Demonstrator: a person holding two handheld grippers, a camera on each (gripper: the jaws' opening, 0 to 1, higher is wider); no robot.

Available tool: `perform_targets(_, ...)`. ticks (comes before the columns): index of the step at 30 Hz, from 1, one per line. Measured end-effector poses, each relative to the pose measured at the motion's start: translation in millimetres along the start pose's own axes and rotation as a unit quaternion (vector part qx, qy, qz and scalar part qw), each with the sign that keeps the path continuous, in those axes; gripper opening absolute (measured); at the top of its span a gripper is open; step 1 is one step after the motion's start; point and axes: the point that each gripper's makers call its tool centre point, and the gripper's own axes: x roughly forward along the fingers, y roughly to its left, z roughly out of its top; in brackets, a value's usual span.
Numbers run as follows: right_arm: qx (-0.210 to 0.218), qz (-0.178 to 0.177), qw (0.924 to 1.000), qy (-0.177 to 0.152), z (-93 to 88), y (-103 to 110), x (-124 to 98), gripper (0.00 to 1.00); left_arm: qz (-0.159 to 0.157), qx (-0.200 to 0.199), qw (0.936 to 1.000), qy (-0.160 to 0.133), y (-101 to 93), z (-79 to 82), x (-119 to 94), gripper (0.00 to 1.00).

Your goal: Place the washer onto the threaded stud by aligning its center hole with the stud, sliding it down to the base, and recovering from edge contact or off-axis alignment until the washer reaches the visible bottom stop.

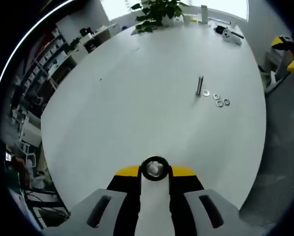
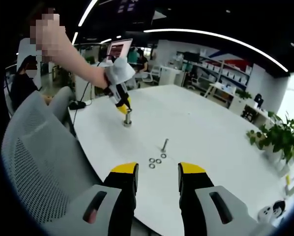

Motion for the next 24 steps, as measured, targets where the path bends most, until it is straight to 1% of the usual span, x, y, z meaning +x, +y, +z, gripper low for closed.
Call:
perform_targets(3, -0.001, 0.001, 1.0000, 0.000, -0.2, 0, 0, 0.34, -0.002, -0.001, 1.0000, 0.006, 3.1, -1.1, 1, 0.19)
perform_targets(6, -0.001, 0.001, 1.0000, 0.000, 0.2, 0, 0, 0.34, -0.008, 0.000, 0.9999, 0.012, 1.1, -0.9, 2, 0.19)
perform_targets(7, -0.001, 0.001, 1.0000, 0.000, 0.1, 0, 0, 0.34, -0.011, 0.002, 0.9997, 0.019, 0.1, -2.6, 3, 0.19)
perform_targets(12, -0.001, 0.001, 1.0000, 0.001, -0.2, 0, 0, 0.34, -0.017, 0.007, 0.9995, 0.025, -1.6, -2.6, 4, 0.19)
perform_targets(16, -0.002, 0.003, 1.0000, 0.003, -0.7, 1, 1, 0.34, -0.026, 0.003, 0.9989, 0.039, -1.4, -7.5, 12, 0.19)
perform_targets(20, -0.002, 0.002, 1.0000, 0.004, -1.6, 1, 1, 0.34, -0.030, 0.010, 0.9984, 0.046, -4.1, -8.7, 19, 0.19)
perform_targets(24, -0.002, 0.003, 1.0000, 0.006, -2.3, 1, 1, 0.34, -0.037, 0.003, 0.9978, 0.055, -4.7, -14.3, 29, 0.19)
